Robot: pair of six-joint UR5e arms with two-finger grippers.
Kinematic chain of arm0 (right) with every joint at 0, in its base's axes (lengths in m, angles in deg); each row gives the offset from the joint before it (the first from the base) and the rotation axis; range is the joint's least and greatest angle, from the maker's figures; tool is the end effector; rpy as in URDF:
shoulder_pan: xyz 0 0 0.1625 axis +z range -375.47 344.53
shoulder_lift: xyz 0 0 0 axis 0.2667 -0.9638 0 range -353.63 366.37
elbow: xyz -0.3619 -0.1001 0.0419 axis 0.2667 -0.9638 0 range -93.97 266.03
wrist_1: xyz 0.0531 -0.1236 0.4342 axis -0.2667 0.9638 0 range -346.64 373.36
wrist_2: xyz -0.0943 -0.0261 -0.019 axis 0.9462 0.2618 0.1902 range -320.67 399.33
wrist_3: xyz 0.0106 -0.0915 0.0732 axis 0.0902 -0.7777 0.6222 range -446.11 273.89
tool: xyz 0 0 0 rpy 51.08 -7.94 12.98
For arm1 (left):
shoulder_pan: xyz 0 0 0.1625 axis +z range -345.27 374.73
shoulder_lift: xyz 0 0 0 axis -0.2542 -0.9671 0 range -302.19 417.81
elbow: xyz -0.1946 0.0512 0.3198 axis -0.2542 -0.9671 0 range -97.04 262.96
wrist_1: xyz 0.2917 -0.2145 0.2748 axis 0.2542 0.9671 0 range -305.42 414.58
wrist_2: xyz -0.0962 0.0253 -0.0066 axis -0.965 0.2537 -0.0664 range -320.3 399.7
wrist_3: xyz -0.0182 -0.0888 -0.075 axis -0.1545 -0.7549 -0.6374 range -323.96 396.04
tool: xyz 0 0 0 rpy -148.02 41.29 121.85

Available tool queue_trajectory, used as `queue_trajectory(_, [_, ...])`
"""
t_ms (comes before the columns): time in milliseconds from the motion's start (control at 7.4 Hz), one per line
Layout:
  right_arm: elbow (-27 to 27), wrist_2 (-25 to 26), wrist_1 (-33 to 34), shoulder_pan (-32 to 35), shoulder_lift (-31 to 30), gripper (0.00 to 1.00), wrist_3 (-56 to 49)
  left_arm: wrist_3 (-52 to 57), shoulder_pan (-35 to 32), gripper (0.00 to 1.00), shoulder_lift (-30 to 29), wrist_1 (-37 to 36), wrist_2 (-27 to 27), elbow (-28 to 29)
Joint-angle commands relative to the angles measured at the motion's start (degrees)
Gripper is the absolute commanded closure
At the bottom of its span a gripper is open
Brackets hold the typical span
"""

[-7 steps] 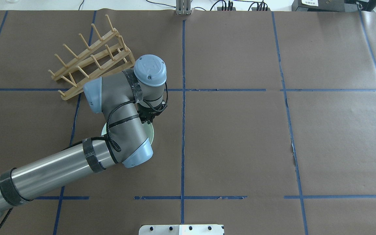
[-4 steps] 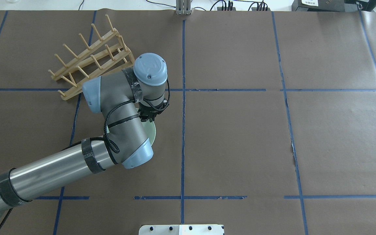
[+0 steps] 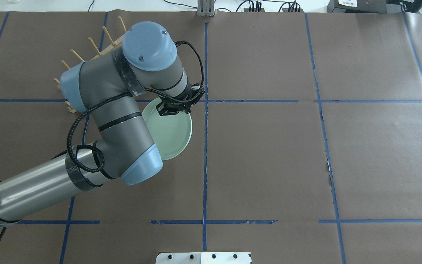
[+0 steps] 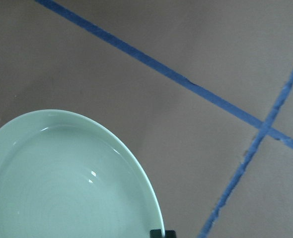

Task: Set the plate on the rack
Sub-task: 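Lift the plate with the left gripper and tilt it upright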

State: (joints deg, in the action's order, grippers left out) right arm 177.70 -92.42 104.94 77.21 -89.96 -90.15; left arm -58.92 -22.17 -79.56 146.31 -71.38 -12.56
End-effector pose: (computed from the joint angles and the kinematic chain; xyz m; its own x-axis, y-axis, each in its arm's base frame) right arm 0.0773 -0.4780 0.6714 0.7433 0.0368 0.6679 0.0061 0.9981 -0.0618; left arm 0.4952 -0.4854 0.0540 0.4333 -0.4260 -0.7942 0.3645 0.8888 -0.2779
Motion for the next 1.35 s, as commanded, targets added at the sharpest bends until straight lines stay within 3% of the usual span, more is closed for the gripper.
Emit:
queue_trajectory(0, [0.0,0.0,0.0,0.0,0.0,0.00,0.0,-2.5,-6.9,1.00,0.5,14.8,-5.0,-2.5])
queue_trajectory(270, [-0.1,0.0,0.0,0.1,0.0,0.00,0.0,-8.0,-14.0,1.00,2.3,29.0,-7.9,-2.7])
queue_trajectory(676, [0.0,0.0,0.0,0.1,0.0,0.00,0.0,-21.0,-22.6,1.00,7.7,52.4,-7.5,-1.6])
queue_trajectory(1081, [0.0,0.0,0.0,0.1,0.0,0.00,0.0,-25.2,-25.5,1.00,13.9,66.3,-2.9,0.4])
queue_trajectory(1216, [-0.1,0.0,0.0,0.1,0.0,0.00,0.0,-25.0,-25.8,1.00,14.5,70.2,-2.7,3.9])
